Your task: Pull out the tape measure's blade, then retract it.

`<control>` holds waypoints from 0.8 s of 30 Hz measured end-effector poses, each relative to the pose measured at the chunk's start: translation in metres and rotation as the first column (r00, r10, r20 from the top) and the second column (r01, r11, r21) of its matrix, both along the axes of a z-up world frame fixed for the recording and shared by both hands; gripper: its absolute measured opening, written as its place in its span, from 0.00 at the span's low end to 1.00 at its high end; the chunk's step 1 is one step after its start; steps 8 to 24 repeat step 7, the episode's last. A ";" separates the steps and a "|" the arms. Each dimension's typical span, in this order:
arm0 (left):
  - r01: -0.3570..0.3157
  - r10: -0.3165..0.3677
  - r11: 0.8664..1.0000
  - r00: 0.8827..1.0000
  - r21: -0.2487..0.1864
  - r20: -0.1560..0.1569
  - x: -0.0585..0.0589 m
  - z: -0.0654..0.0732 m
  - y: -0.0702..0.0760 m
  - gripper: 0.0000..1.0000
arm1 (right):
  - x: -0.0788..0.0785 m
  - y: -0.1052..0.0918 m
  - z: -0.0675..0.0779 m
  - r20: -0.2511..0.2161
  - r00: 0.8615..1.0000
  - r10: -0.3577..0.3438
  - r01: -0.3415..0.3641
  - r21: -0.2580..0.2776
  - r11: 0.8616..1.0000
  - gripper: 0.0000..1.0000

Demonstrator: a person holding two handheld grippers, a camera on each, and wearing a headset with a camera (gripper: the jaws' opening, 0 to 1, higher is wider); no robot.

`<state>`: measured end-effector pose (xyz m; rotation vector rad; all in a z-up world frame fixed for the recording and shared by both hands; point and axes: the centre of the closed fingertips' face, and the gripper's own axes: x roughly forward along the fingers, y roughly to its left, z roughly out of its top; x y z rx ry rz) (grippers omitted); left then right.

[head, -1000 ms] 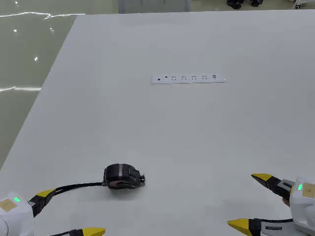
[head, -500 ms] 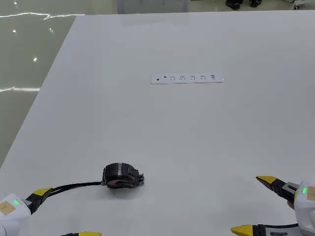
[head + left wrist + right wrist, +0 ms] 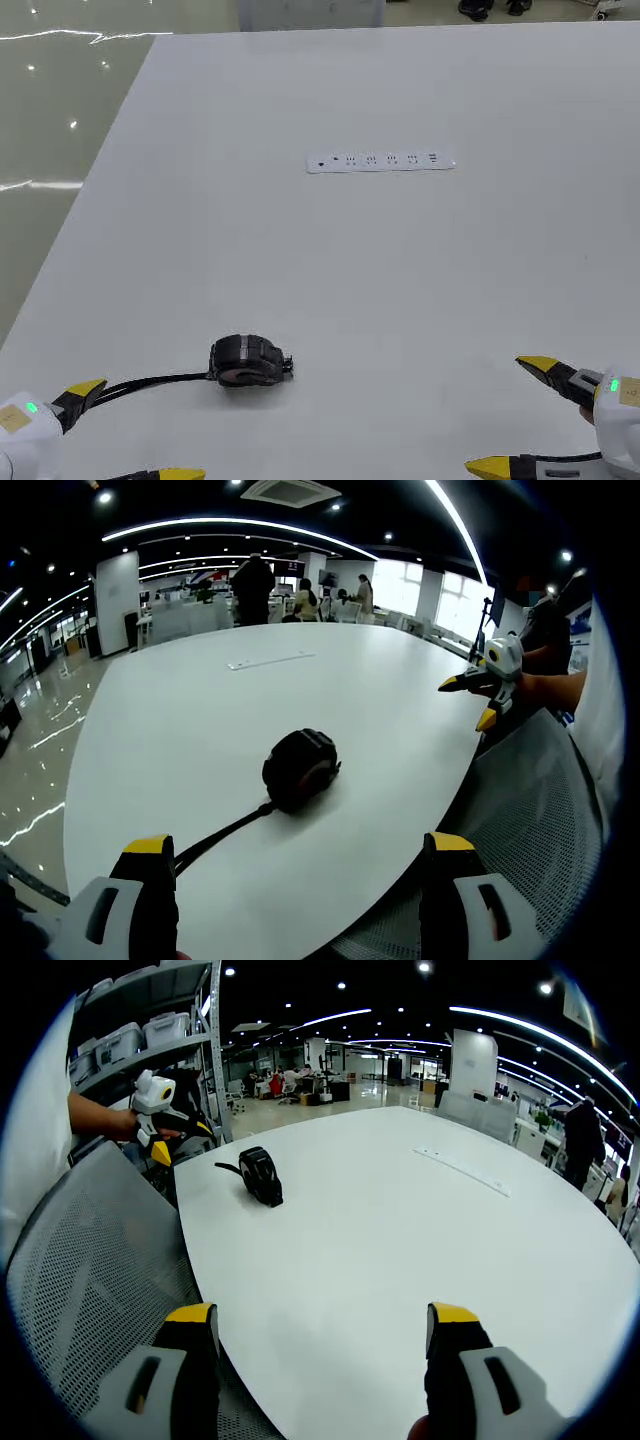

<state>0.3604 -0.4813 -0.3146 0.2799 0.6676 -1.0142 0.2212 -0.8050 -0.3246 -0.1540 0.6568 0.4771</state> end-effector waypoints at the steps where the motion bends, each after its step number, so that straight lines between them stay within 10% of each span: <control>1: 0.003 -0.003 1.000 1.000 0.006 -0.001 -0.001 -0.001 0.000 1.00 | 0.001 0.000 0.001 0.001 1.000 0.001 -0.001 -0.001 1.000 0.86; 24: 0.005 -0.005 1.000 1.000 0.007 -0.006 0.000 -0.002 0.001 1.00 | 0.003 -0.001 0.002 0.004 1.000 0.000 0.000 0.005 1.000 0.86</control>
